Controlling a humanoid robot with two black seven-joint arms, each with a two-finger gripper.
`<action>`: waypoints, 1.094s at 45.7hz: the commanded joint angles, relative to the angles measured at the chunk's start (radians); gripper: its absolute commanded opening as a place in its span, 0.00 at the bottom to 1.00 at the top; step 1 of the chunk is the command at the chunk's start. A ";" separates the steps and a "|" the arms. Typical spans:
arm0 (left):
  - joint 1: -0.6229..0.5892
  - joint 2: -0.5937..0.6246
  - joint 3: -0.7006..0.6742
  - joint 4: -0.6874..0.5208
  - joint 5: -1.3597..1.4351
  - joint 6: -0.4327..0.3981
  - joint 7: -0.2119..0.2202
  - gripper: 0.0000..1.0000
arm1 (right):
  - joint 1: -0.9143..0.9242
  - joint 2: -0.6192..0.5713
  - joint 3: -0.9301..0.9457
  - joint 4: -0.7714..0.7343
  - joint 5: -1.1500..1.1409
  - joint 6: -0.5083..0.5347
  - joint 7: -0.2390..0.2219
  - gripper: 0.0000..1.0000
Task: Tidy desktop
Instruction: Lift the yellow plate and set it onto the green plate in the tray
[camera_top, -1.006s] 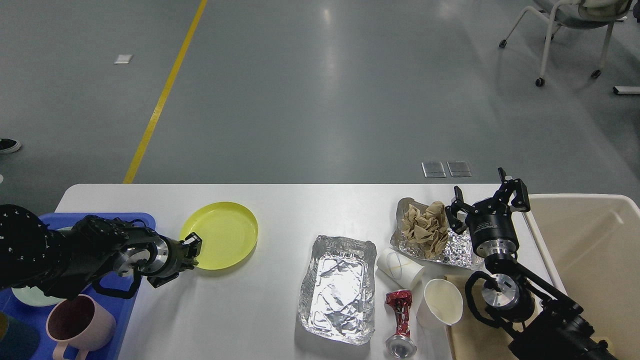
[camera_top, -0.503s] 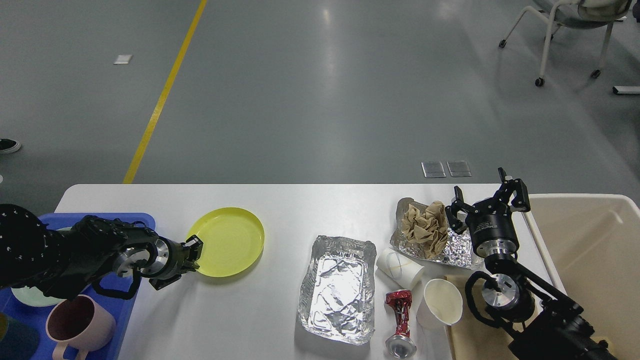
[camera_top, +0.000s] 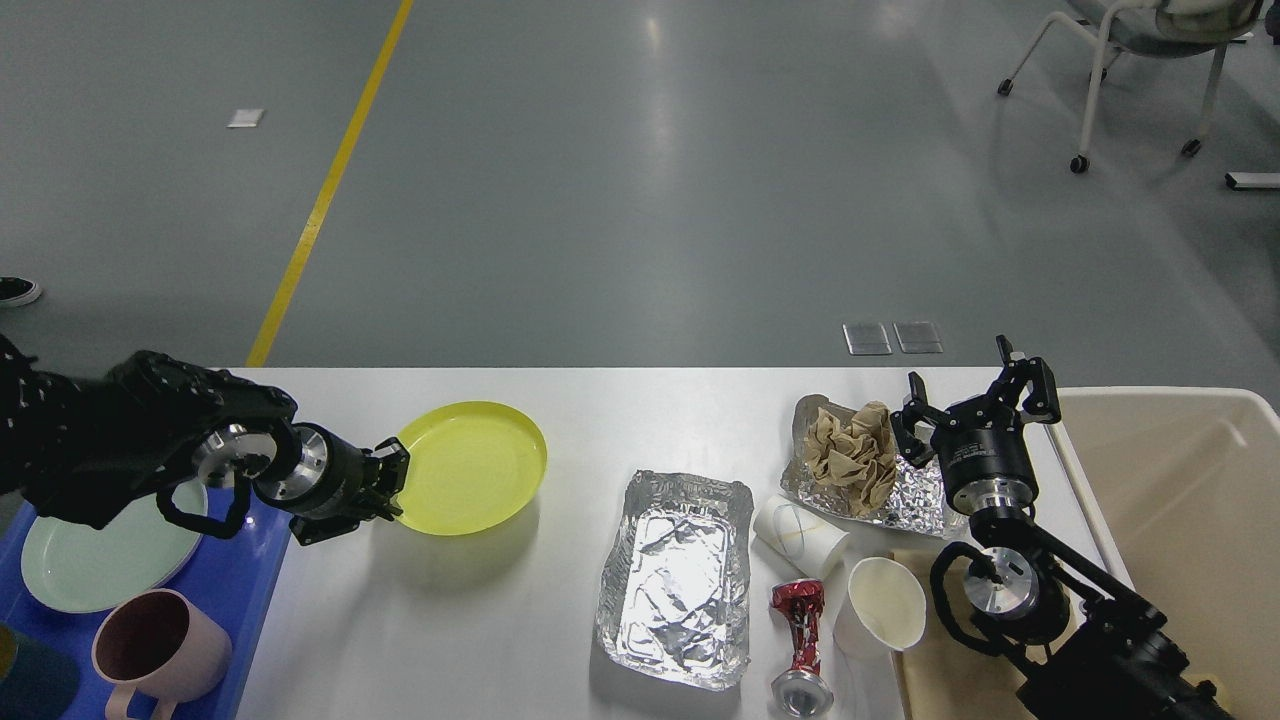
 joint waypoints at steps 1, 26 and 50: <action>-0.212 0.007 0.154 -0.145 0.005 -0.017 -0.007 0.00 | 0.001 0.000 -0.001 0.000 0.000 0.000 0.000 1.00; -0.861 -0.072 0.517 -0.493 0.051 -0.411 -0.269 0.00 | 0.000 0.000 -0.001 0.000 0.000 0.000 0.001 1.00; -0.572 0.276 0.575 -0.139 0.188 -0.420 -0.271 0.00 | 0.000 0.000 -0.001 0.001 0.000 0.000 0.000 1.00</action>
